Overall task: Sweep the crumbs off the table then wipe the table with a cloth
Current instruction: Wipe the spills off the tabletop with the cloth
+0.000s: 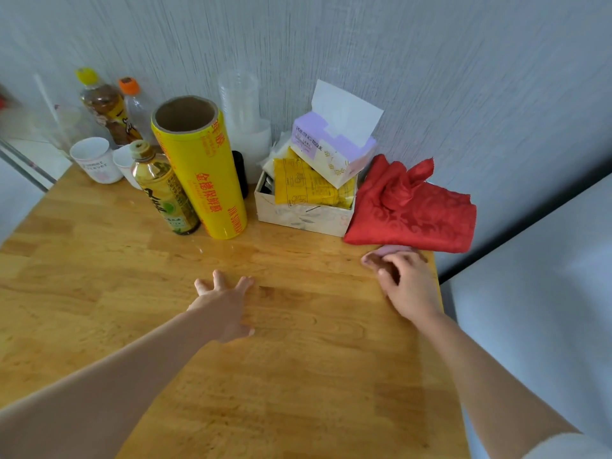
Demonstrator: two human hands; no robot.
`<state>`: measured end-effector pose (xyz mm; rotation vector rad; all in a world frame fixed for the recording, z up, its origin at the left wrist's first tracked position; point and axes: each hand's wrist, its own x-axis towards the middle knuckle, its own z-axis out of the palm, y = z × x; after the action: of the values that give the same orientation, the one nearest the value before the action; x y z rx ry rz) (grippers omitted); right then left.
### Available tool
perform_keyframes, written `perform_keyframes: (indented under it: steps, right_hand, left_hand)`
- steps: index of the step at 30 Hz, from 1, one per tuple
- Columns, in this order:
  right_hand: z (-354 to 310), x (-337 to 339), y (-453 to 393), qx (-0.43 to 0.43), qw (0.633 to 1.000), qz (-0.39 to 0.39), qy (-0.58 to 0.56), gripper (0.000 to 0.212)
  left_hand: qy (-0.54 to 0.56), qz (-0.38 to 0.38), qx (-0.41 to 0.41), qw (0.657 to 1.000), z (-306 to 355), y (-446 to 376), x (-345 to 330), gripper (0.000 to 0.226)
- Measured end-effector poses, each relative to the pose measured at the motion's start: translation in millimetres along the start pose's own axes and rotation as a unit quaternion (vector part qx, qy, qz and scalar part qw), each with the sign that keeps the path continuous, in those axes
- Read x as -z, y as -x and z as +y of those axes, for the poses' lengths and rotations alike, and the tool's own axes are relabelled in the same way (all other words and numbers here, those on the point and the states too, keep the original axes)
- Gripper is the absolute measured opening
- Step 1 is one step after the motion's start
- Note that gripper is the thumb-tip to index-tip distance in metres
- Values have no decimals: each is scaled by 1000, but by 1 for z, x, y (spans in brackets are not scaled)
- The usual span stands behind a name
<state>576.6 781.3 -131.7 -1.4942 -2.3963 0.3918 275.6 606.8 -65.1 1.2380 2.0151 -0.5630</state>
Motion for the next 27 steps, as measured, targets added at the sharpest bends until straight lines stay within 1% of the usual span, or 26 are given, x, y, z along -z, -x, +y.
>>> perform_keyframes:
  steps: [1, 2, 3, 5, 8, 10, 11, 13, 15, 16, 17, 18, 20, 22, 23, 25, 26, 27]
  right_hand:
    - [3, 2, -5, -48, 999, 17, -3, 24]
    - [-1, 1, -9, -74, 997, 27, -2, 23]
    - [-13, -3, -12, -72, 997, 28, -2, 22]
    - [-50, -20, -11, -17, 1000, 1, -25, 22]
    - [-101, -46, -7, 68, 993, -73, -68, 22]
    - [-102, -44, -3, 100, 986, -107, -83, 19]
    - [-91, -38, 0, 102, 985, -111, -84, 16]
    - [-54, -26, 7, 70, 993, -83, -52, 13]
    - [-18, -10, 13, -34, 999, -25, -33, 15]
    - [-11, -6, 12, -81, 996, -7, -28, 16]
    - [-12, -7, 9, -104, 994, 5, -23, 17]
    - [-22, -12, 5, -100, 995, 8, -23, 17]
    - [-55, -28, -4, -40, 998, -4, -42, 21]
    - [-98, -42, -6, 32, 996, -35, -78, 27]
    - [-117, -48, -2, 79, 991, -65, -87, 28]
    - [-138, -53, 13, 182, 967, -152, -92, 30]
    - [-136, -51, 19, 214, 955, -182, -91, 32]
    - [-127, -47, 22, 217, 952, -192, -95, 33]
  left_hand:
    - [-1, 1, 1, 1000, 0, -1, 0, 103]
    - [0, 1, 1, 1000, 0, -1, -1, 103]
    - [1, 2, 0, 1000, 1, -2, 0, 103]
    - [0, 1, -2, 1000, 2, -1, 0, 103]
    - [-4, 4, 0, 1000, 0, 0, -2, 103]
    - [-2, 6, -5, 1000, -2, -1, -3, 102]
    - [1, 8, -5, 1000, -3, -2, -4, 102]
    - [8, 11, -6, 1000, -3, -4, -5, 103]
    - [8, 14, -7, 1000, -1, -6, -5, 103]
    - [7, 15, -7, 1000, -2, -5, -5, 103]
    - [6, 13, -7, 1000, -1, -6, -3, 103]
    - [7, 9, -7, 1000, -2, -5, -3, 103]
    - [5, 5, -8, 1000, -1, -4, -1, 103]
    - [0, 5, -5, 1000, -1, -3, 0, 104]
    - [1, 5, -4, 1000, -1, -2, 0, 105]
    - [-4, 12, -7, 1000, -2, -1, -2, 105]
    - [-5, 15, -9, 1000, -3, -1, -3, 106]
    - [-3, 15, -9, 1000, -3, -2, -4, 106]
